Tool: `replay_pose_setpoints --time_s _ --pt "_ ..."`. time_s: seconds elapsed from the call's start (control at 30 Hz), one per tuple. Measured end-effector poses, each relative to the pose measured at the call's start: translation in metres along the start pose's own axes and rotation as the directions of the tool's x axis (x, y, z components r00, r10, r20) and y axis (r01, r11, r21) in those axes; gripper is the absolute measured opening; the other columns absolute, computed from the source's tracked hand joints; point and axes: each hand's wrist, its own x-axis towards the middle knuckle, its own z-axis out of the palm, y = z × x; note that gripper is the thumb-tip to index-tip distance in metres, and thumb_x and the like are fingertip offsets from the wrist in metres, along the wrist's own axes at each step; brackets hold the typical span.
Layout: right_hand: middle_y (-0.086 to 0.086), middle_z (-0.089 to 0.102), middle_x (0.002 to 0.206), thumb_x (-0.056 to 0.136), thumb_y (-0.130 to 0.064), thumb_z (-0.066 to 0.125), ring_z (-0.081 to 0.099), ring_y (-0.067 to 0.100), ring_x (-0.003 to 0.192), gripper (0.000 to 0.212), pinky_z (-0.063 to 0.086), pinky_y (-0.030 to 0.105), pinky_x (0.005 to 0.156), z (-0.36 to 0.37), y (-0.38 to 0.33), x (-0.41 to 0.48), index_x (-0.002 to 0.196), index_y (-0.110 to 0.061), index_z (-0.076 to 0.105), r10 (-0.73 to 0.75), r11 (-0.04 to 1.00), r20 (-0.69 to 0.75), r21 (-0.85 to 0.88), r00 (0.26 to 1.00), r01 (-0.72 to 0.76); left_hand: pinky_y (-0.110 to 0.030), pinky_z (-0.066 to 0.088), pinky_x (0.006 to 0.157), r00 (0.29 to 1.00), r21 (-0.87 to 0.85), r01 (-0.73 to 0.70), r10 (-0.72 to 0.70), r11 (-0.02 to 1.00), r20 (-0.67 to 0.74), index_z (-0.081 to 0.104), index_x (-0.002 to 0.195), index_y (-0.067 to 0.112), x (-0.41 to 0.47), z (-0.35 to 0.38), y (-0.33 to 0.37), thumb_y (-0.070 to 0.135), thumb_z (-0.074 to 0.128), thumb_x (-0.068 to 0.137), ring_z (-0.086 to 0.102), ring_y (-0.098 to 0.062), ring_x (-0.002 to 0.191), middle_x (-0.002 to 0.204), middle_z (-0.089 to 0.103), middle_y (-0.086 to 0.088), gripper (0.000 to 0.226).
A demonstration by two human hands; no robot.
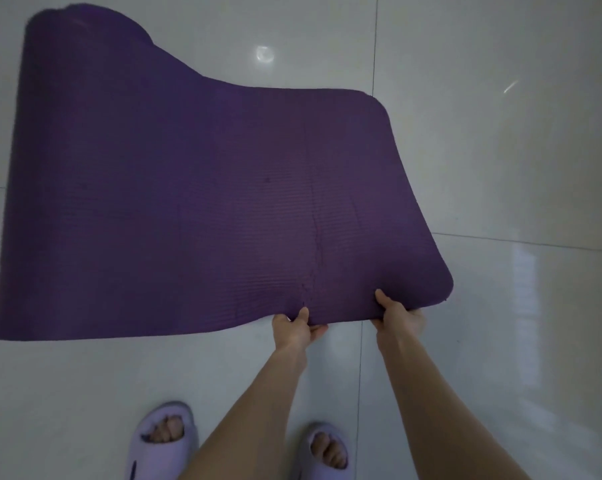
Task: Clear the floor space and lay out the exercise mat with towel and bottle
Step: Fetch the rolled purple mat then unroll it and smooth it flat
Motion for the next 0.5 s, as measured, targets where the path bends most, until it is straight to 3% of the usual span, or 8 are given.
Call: replay_pose_setpoints --time_s 0.1,0.23,0.3,0.37,0.5 --pt "0.01 0.059 0.11 0.081 0.014 0.065 0.06 0.025 0.091 0.045 0.052 0.041 0.081 -0.004 0.025 0.022 0.122 0.0 0.054 0.037 0.999 0.008 0.002 0.999 -0.037 -0.026 0.057 0.047 0.998 0.028 0.042 -0.044 0.999 0.047 0.047 0.112 -0.004 0.026 -0.015 -0.013 0.003 0.053 0.094 0.065 -0.016 0.047 0.106 0.058 -0.02 0.02" --pt "0.01 0.059 0.112 0.081 0.012 0.066 0.06 0.027 0.096 0.047 0.053 0.042 0.083 -0.008 0.055 0.044 0.125 0.001 0.053 0.069 0.997 0.004 0.021 0.998 -0.069 -0.029 0.059 0.054 1.0 -0.078 0.015 -0.013 0.997 0.017 0.056 0.109 0.004 0.051 -0.042 -0.022 0.021 0.065 0.088 0.068 -0.025 0.076 0.102 0.066 -0.014 0.028" --pt "0.01 0.059 0.113 0.081 0.011 0.067 0.059 0.026 0.097 0.047 0.053 0.043 0.086 -0.012 0.067 0.05 0.124 -0.001 0.054 0.074 0.996 0.008 0.044 0.997 -0.074 -0.031 0.059 0.052 0.998 -0.149 -0.03 0.021 0.988 -0.061 0.055 0.104 0.007 0.06 -0.051 -0.018 0.026 0.066 0.087 0.067 -0.025 0.079 0.102 0.066 -0.012 0.028" --pt "0.01 0.058 0.115 0.081 0.01 0.067 0.059 0.026 0.098 0.044 0.052 0.046 0.09 -0.018 0.074 0.054 0.121 -0.003 0.054 0.066 0.997 0.004 0.049 0.998 -0.066 -0.031 0.058 0.047 0.996 -0.136 -0.051 0.039 0.989 -0.086 0.053 0.109 0.005 0.069 -0.054 -0.014 0.022 0.065 0.088 0.064 -0.024 0.075 0.106 0.063 -0.014 0.029" --pt "0.014 0.058 0.123 0.081 0.01 0.067 0.058 0.028 0.099 0.035 0.051 0.048 0.092 -0.043 0.074 0.072 0.111 -0.004 0.055 0.014 0.998 -0.059 0.065 0.998 -0.011 -0.038 0.058 0.045 0.999 -0.026 0.03 -0.029 0.999 0.037 0.053 0.115 -0.009 0.082 -0.04 -0.031 0.014 0.063 0.089 0.064 -0.027 0.073 0.111 0.063 -0.021 0.036"
